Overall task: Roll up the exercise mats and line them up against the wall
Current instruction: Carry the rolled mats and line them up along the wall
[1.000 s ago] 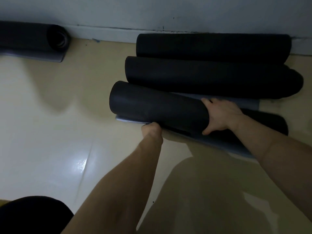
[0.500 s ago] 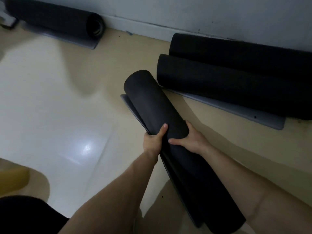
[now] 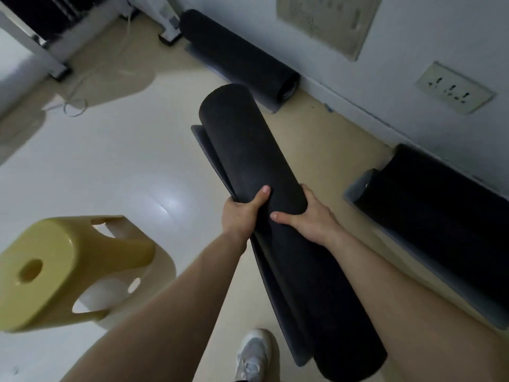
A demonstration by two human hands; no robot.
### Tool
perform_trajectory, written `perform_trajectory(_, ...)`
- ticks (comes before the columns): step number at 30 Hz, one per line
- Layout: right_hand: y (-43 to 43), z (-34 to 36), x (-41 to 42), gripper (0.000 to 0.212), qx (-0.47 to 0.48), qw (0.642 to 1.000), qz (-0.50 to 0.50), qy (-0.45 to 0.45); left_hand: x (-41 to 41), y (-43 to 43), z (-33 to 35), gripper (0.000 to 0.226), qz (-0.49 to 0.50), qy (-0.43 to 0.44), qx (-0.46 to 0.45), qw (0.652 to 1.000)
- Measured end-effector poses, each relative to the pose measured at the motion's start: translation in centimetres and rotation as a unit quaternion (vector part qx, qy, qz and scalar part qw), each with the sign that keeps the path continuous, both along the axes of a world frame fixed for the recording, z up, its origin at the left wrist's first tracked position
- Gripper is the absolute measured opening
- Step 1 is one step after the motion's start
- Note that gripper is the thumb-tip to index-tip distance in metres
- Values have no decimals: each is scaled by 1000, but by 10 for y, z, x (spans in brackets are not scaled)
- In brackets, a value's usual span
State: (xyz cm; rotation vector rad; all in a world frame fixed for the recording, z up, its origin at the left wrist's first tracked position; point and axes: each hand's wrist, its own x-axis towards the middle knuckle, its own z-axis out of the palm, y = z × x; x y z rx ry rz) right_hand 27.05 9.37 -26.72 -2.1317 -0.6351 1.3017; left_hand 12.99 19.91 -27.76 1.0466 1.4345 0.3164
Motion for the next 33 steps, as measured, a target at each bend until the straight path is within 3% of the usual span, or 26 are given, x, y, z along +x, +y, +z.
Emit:
perform_trajectory(6,133,64,-7,91,5,997,70,14,-22,114,61,78,58,-7,-11,998)
perform_trajectory(15,310,62,50,105,19,996,81,37,37,285,64,97,94,28,-4,995)
perform_trajectory(26,550,-25,132,87,-3,994,103,39,119,506,-34,92,152,3,-21,988)
perform_trajectory(29,610,-57,140,100,-30,994,107,21,130,565,-71,93,155,-6,-33,987)
perform_trajectory(33,674,-116,153,126,-73,991,114,-21,143,624,-126,78,162,-17,-51,985)
